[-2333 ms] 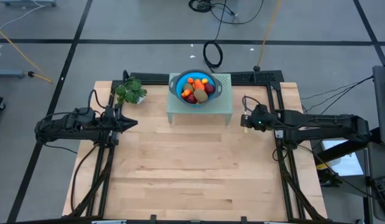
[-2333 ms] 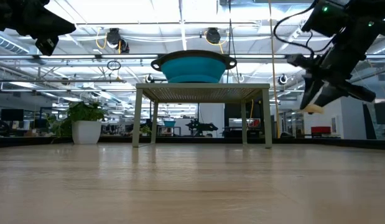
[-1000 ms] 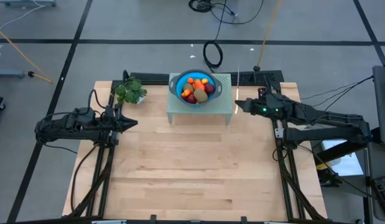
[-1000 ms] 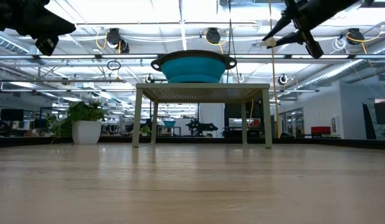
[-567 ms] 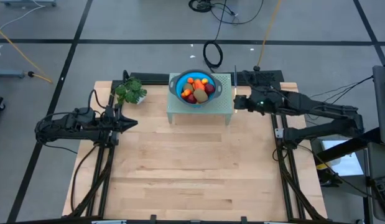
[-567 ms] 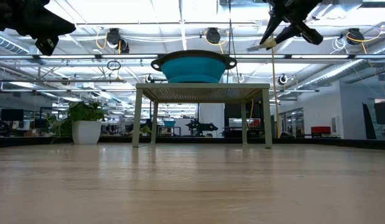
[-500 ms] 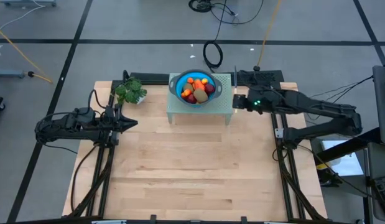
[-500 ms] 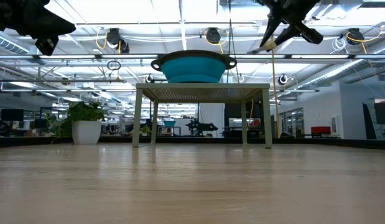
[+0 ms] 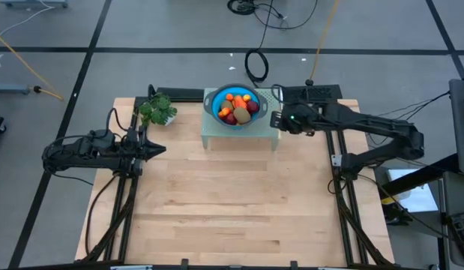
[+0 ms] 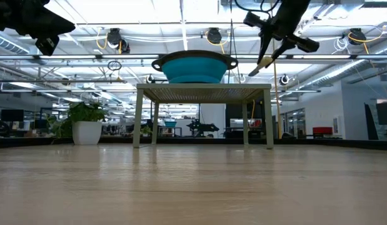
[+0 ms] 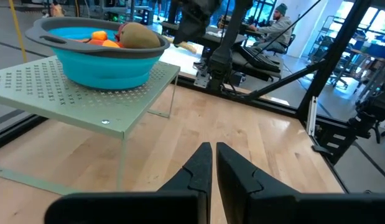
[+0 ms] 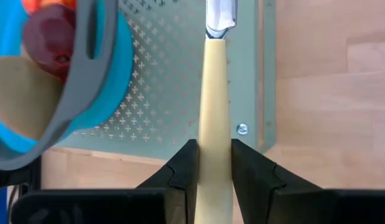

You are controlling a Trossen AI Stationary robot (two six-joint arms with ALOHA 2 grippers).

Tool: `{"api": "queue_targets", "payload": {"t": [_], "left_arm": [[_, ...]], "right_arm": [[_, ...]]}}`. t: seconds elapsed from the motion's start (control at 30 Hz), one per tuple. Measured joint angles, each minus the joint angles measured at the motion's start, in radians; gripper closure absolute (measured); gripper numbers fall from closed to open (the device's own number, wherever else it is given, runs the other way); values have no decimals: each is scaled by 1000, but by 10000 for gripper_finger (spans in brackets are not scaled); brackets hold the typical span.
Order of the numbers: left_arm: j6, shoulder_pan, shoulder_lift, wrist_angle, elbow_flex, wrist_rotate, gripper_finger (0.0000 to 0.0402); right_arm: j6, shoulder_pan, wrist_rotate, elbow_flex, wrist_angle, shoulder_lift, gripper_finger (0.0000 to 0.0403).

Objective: Pick & Place Fruit
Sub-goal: Put the table knife on the shelf

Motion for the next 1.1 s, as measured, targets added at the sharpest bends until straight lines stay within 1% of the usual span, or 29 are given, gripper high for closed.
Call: {"api": "queue_targets", "payload": {"t": [0.17,0.37,0.5,0.77,0.87,1.1], "left_arm": [[1,0,0,0,0,0,380],[2,0,0,0,0,2,380],[2,0,0,0,0,2,380],[3,0,0,0,0,2,380],[5,0,0,0,0,2,380],[19,0,0,0,0,2,380]], "right_arm": [[9,0,-23,0,29,44,333],[12,-3,-26,0,70,81,333],[3,-24,-37,0,104,96,333],[-41,-83,-78,-1,114,115,333],[-56,-92,-79,1,153,128,333],[-88,-125,-85,1,157,149,333]]}}
